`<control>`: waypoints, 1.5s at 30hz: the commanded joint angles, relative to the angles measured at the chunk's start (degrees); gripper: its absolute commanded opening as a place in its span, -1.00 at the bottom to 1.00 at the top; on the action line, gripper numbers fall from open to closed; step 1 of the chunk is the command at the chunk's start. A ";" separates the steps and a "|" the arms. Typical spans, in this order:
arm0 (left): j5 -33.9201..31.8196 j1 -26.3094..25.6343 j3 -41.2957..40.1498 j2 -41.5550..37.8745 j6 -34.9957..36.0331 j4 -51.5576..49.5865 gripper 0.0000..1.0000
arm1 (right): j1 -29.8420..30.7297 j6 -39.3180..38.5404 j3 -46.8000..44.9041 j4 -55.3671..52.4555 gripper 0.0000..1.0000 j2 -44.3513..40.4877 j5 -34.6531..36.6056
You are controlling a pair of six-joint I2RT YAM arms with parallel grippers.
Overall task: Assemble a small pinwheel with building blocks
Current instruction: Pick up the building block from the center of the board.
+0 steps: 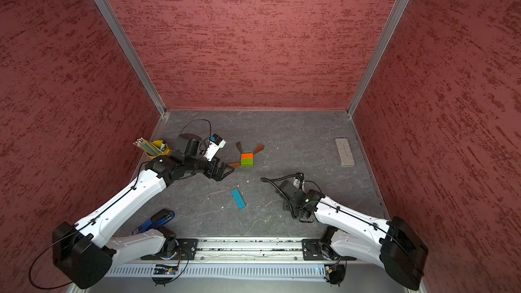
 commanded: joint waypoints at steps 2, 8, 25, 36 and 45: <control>0.96 0.27 0.39 0.76 0.20 0.61 0.99 | 0.49 3.18 0.14 -4.54 0.02 -2.62 3.12; 0.70 0.22 0.16 0.45 0.20 0.70 0.99 | 0.71 2.66 -1.52 -2.86 0.07 -2.80 2.10; 0.46 0.36 0.15 0.36 0.29 0.87 0.99 | 1.83 0.57 -2.45 0.74 0.01 -0.50 1.48; 0.52 0.44 0.23 0.54 0.20 0.79 0.99 | 1.82 -2.24 -2.56 5.15 -0.13 2.72 -0.68; 0.69 0.53 0.33 0.74 0.12 0.74 0.99 | 1.84 -2.21 -2.88 4.85 -0.26 2.75 -2.73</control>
